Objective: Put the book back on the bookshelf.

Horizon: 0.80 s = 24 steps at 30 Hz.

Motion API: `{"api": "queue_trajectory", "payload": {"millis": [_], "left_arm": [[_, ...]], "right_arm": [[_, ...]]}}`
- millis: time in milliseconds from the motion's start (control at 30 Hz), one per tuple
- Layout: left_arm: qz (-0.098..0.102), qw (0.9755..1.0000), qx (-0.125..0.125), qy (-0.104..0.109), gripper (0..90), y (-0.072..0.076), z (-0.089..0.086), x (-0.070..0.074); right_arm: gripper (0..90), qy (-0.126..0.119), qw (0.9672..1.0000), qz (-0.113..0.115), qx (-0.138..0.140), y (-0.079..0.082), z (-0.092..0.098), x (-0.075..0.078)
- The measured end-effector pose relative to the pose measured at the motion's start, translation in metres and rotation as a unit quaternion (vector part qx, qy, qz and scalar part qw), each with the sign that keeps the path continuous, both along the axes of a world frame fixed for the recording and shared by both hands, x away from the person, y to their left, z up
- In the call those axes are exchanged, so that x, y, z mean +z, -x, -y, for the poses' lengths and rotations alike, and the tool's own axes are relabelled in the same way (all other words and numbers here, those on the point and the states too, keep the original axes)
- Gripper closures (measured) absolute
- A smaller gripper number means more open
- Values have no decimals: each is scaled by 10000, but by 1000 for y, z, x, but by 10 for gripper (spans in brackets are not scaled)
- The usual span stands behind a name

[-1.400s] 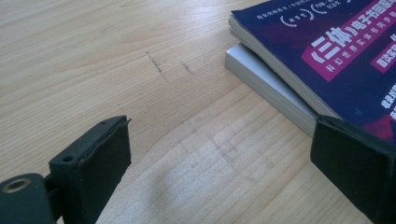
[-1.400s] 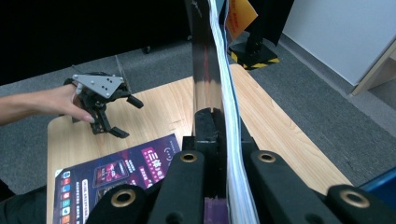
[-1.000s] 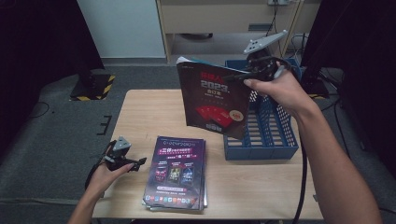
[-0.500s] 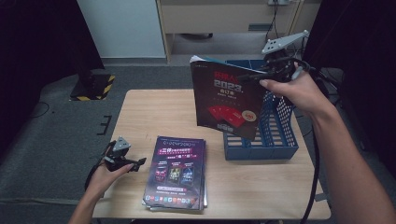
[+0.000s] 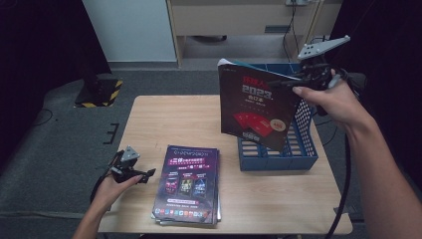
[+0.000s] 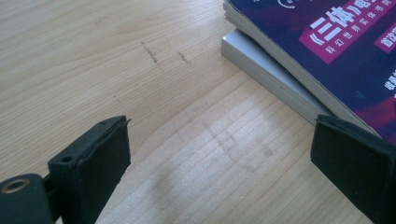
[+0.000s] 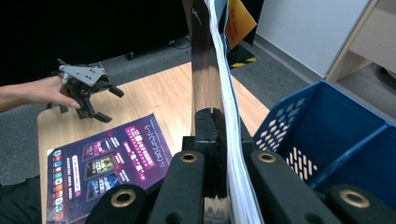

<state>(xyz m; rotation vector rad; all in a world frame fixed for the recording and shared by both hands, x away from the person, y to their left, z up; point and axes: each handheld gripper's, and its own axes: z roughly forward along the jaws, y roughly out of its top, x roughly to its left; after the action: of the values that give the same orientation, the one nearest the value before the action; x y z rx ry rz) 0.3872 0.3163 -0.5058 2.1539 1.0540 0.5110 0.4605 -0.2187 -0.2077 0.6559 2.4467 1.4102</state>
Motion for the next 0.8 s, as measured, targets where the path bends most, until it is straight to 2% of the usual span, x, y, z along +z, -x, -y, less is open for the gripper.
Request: {"api": "queue_trajectory", "payload": {"millis": [367, 800], "left_arm": [[-7, 10000, -5, -54, 47, 1, 1, 0], [-32, 10000, 4, -87, 48, 1, 2, -1]], "right_arm": [[872, -48, 9999, 47, -117, 10, 24, 3], [872, -65, 9995, 48, -293, 11, 52, -1]]}}
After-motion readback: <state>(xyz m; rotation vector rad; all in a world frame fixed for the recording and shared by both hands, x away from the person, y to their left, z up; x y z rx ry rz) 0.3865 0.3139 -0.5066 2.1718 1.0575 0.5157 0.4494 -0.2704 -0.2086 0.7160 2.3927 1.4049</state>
